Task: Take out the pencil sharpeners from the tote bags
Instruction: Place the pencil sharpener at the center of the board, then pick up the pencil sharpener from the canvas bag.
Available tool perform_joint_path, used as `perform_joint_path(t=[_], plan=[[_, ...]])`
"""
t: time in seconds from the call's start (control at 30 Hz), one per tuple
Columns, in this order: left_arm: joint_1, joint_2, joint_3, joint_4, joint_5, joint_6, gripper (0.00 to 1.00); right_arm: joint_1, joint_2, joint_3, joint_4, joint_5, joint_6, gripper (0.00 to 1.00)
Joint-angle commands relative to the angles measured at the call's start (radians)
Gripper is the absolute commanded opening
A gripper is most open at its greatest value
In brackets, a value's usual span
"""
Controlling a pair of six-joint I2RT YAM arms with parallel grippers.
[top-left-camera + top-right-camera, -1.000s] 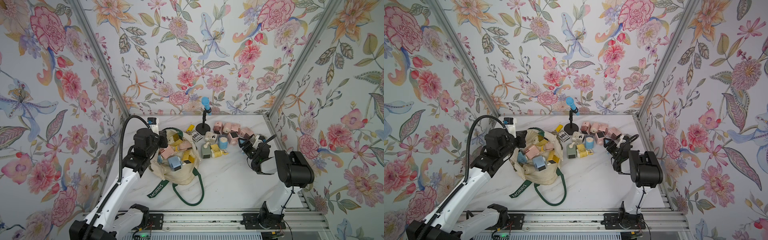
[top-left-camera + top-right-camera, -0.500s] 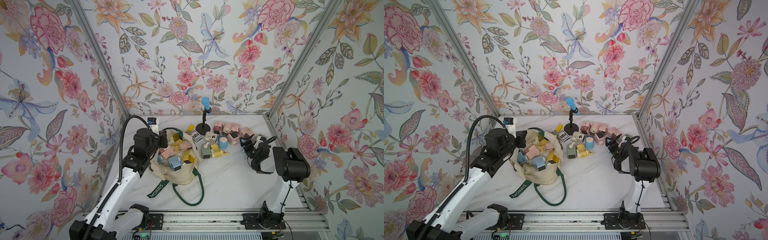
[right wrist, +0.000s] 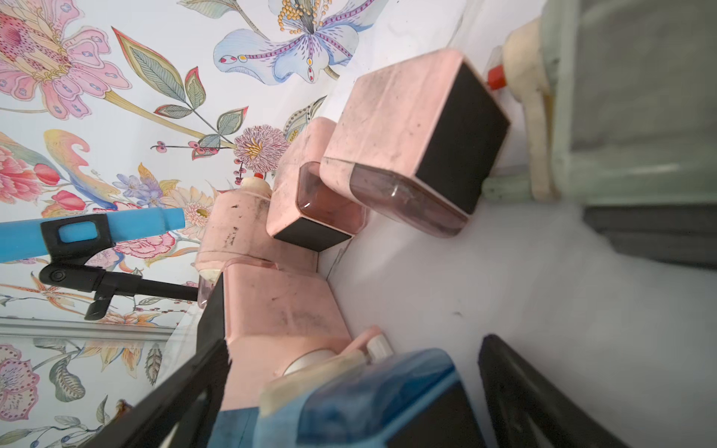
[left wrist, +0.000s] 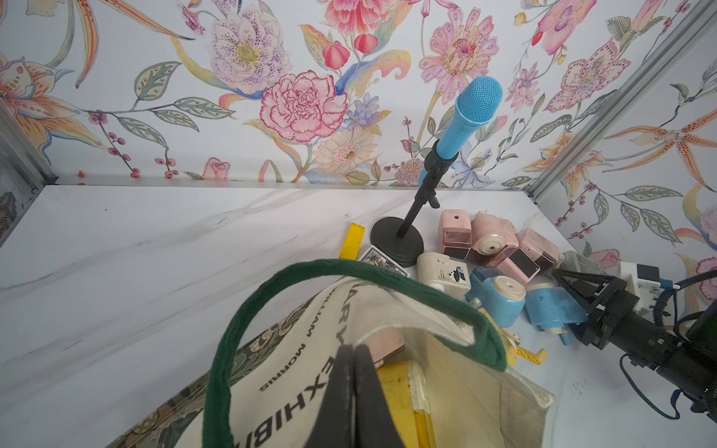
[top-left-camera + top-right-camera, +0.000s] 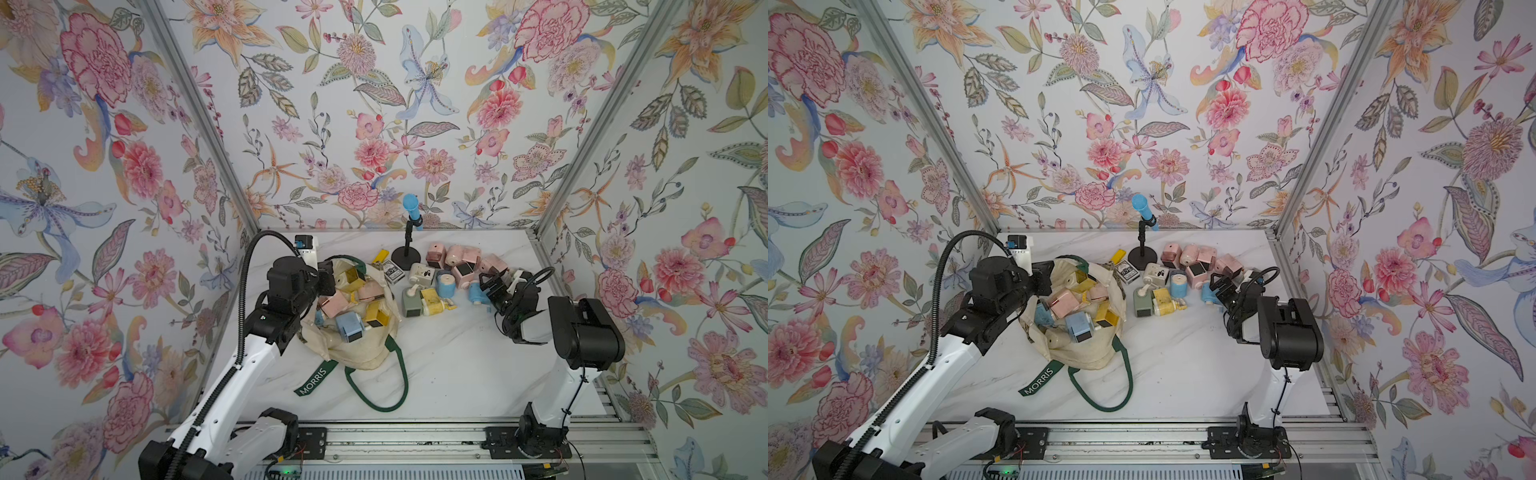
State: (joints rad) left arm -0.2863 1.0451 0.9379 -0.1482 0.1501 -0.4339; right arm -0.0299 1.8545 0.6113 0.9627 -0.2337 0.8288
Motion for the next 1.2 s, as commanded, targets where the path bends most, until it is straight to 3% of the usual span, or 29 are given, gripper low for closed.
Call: perform_joint_path(t=[0.0, 0.33, 0.7, 0.77, 0.93, 1.17], plan=[[0.018, -0.02, 0.002, 0.065, -0.015, 0.01, 0.0, 0.024, -0.098, -0.023, -0.079, 0.107, -0.084, 1.0], [0.016, -0.021, 0.001, 0.065, -0.017, 0.009, 0.0, 0.192, -0.392, -0.052, -0.283, 0.398, -0.341, 1.0], [0.015, -0.021, -0.002, 0.065, -0.021, 0.012, 0.0, 0.425, -0.645, -0.074, -0.354, 0.483, -0.543, 1.0], [0.017, -0.023, -0.001, 0.064, -0.023, 0.014, 0.0, 0.459, -0.687, -0.08, -0.353, 0.454, -0.583, 1.0], [0.016, -0.021, -0.002, 0.066, -0.022, 0.013, 0.0, 0.52, -0.773, -0.102, -0.301, 0.22, -0.618, 1.0], [0.016, -0.019, -0.001, 0.065, -0.027, 0.012, 0.0, 0.79, -0.729, 0.011, -0.4, 0.124, -0.818, 0.93]])
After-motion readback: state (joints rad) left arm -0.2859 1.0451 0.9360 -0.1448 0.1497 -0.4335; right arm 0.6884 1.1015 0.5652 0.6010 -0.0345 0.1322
